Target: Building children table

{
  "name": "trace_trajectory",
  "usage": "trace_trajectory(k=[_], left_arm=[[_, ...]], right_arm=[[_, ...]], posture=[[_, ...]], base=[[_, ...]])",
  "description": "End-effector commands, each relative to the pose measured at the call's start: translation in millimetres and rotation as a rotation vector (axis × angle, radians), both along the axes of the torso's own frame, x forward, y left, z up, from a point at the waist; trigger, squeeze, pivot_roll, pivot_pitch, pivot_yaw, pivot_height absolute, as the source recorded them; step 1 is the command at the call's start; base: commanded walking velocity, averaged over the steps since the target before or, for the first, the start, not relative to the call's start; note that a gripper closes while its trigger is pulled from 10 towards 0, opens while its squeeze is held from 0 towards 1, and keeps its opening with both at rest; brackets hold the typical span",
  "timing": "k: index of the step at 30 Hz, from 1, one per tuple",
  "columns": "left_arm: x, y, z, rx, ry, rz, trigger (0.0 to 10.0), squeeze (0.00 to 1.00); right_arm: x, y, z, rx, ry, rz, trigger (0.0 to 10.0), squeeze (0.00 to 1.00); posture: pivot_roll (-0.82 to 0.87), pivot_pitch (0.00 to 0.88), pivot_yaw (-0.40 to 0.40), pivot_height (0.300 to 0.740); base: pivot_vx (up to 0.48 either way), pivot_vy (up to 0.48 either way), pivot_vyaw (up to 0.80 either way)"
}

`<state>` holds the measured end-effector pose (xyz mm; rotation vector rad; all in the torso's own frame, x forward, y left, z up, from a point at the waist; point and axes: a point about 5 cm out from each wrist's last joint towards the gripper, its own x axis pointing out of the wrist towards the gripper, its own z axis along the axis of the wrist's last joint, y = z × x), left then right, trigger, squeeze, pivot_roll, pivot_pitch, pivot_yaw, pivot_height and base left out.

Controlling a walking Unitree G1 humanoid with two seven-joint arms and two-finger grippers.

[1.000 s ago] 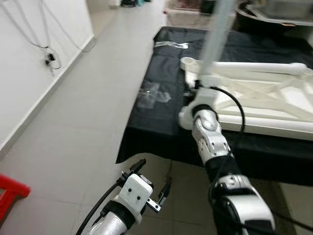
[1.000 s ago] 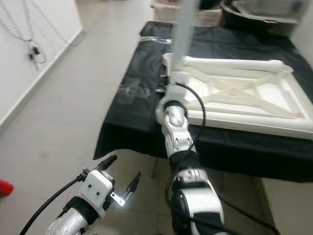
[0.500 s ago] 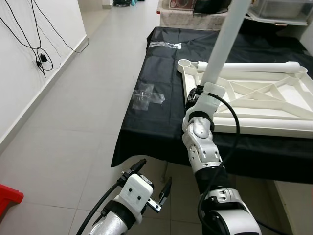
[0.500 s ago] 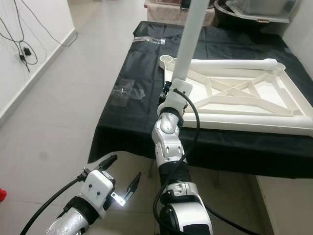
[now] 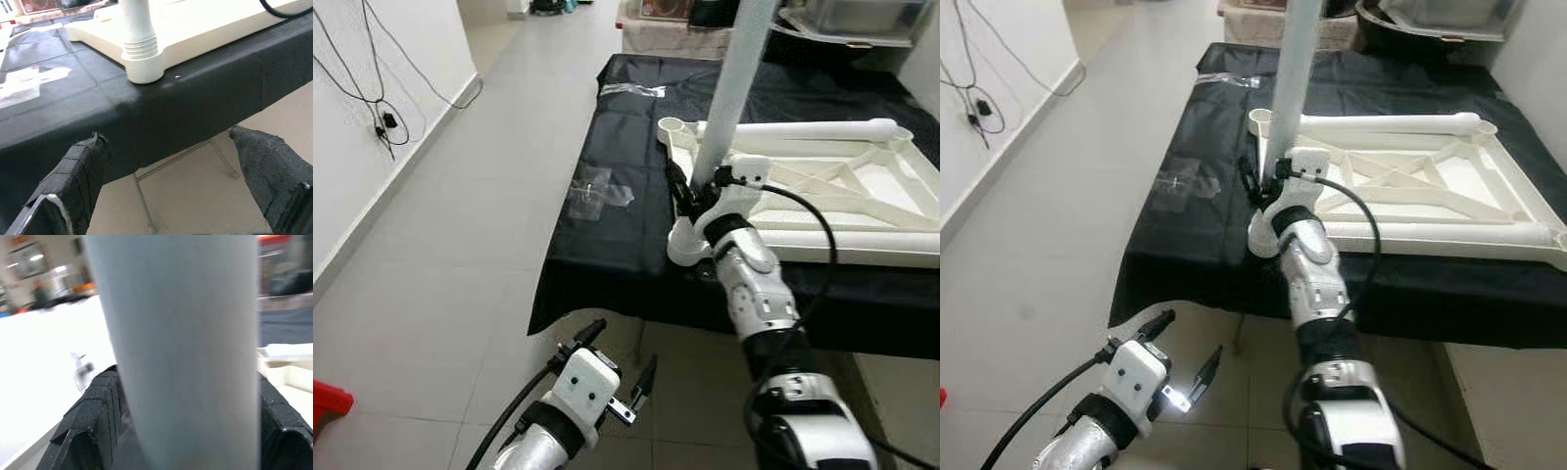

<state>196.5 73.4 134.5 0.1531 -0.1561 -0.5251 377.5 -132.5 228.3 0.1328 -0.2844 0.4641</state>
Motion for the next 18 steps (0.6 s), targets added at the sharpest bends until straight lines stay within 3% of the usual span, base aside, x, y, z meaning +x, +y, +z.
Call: trace_trajectory(k=[1, 7, 14, 16, 17, 18], left_arm=[[-0.9, -1.5, -5.8, 0.003, 0.026, -0.007, 10.0, 0.00], [-0.7, -4.4, -5.1, 0.000, 0.028, -0.012, 10.0, 0.00], [-2.1, -4.5, -4.4, -0.001, 0.029, -0.007, 10.0, 0.00], [-2.1, -4.5, -4.4, -0.001, 0.029, -0.007, 10.0, 0.00], [-2.3, -4.4, -4.1, -0.002, 0.028, -0.006, 10.0, 0.00], [-2.3, -4.2, -3.9, -0.002, 0.028, -0.004, 10.0, 0.00]], right_arm=[[-2.0, 17.3, -10.4, -0.056, 0.052, 0.168, 10.0, 0.00], [4.9, 28.1, -8.2, -0.174, 0.112, 0.465, 10.0, 0.00], [3.8, 41.7, -6.3, -0.207, 0.136, 0.637, 10.0, 0.00], [3.8, 41.7, -6.3, -0.207, 0.136, 0.637, 10.0, 0.00], [4.1, 43.6, -4.9, -0.211, 0.128, 0.645, 4.7, 0.00], [5.6, 45.3, -3.6, -0.200, 0.125, 0.635, 0.0, 0.00]], posture=[[0.07, 0.155, -0.031, 0.740], [0.08, 0.169, -0.049, 0.740], [0.09, 0.178, -0.054, 0.740], [0.09, 0.178, -0.054, 0.740], [0.09, 0.179, -0.055, 0.740], [0.09, 0.180, -0.055, 0.740]], base=[[0.000, 0.000, 0.00], [0.000, 0.000, 0.00], [0.000, 0.000, 0.00], [0.000, 0.000, 0.00], [0.000, 0.000, 0.00], [0.000, 0.000, 0.00]])
